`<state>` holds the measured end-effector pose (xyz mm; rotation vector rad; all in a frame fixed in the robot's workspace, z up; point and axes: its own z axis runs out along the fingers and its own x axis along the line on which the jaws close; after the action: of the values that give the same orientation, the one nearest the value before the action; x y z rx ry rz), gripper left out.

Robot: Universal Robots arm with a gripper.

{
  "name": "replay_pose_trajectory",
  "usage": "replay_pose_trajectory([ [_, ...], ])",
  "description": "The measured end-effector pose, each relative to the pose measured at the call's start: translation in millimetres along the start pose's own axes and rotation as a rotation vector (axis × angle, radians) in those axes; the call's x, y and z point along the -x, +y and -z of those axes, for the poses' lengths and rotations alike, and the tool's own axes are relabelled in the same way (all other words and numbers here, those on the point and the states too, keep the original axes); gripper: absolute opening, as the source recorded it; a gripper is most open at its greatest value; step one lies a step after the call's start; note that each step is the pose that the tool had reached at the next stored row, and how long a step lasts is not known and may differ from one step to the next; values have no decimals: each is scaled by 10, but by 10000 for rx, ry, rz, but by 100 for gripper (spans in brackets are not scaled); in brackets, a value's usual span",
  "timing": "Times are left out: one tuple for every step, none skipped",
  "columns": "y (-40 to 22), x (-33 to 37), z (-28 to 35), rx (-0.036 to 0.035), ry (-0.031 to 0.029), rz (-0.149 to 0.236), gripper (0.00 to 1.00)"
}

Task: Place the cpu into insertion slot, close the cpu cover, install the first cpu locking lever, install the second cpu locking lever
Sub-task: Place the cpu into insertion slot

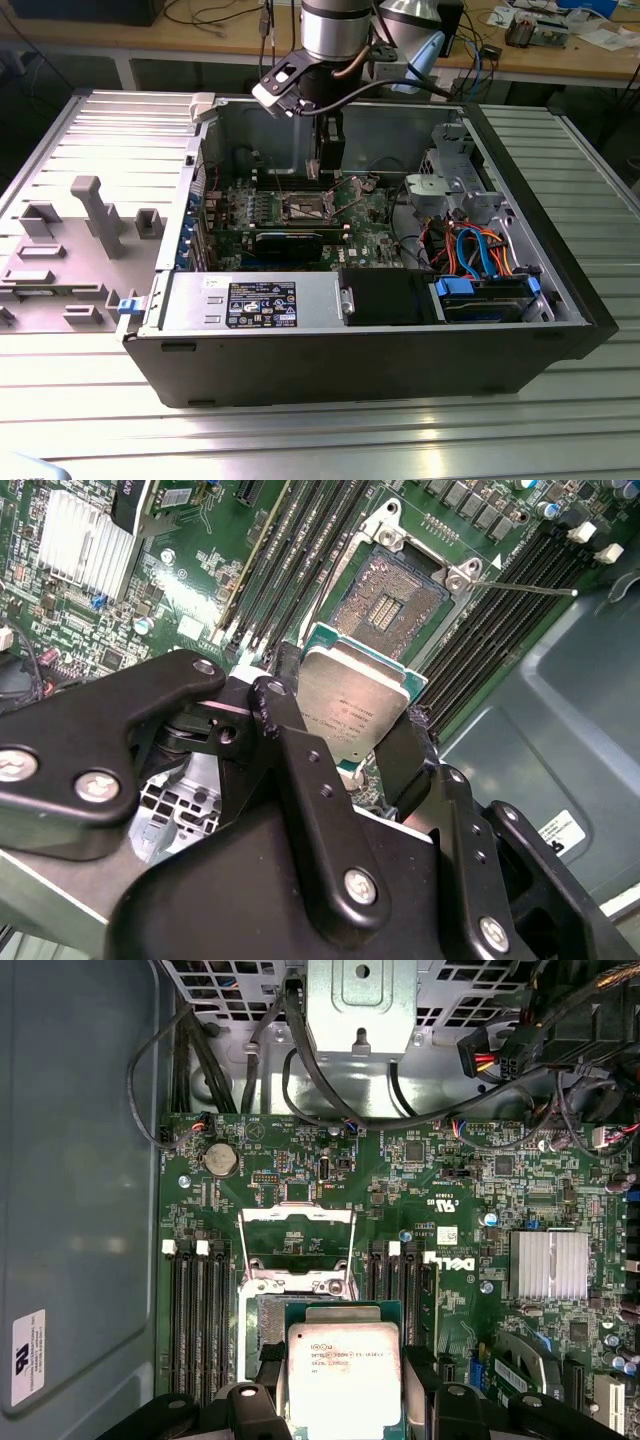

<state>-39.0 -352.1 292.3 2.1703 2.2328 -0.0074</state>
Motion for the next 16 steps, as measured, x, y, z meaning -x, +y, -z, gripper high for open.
replay_pose_trajectory([
  [0,-1,-22,0,0,0,55],
  [0,-1,-25,1,-4,0,55],
  [-1,-1,-26,0,-5,0,55],
  [0,-1,-27,0,-6,0,55],
  [0,-1,-29,1,-4,0,55],
  [0,-1,-30,0,-5,0,55],
  [-1,-1,-36,0,-5,0,55],
  [-1,-1,-40,0,-5,0,55],
  [-1,-1,-41,0,-5,0,55],
  [-1,-1,-41,0,-5,-1,55],
  [-1,-1,-45,1,-3,1,55],
  [-1,-1,-48,1,-4,1,55],
  [-1,-1,-50,0,-5,0,55],
  [-1,-1,-54,0,-5,0,55],
  [-1,-1,-57,0,-5,0,55],
  [-1,-1,-59,0,-5,0,55],
])
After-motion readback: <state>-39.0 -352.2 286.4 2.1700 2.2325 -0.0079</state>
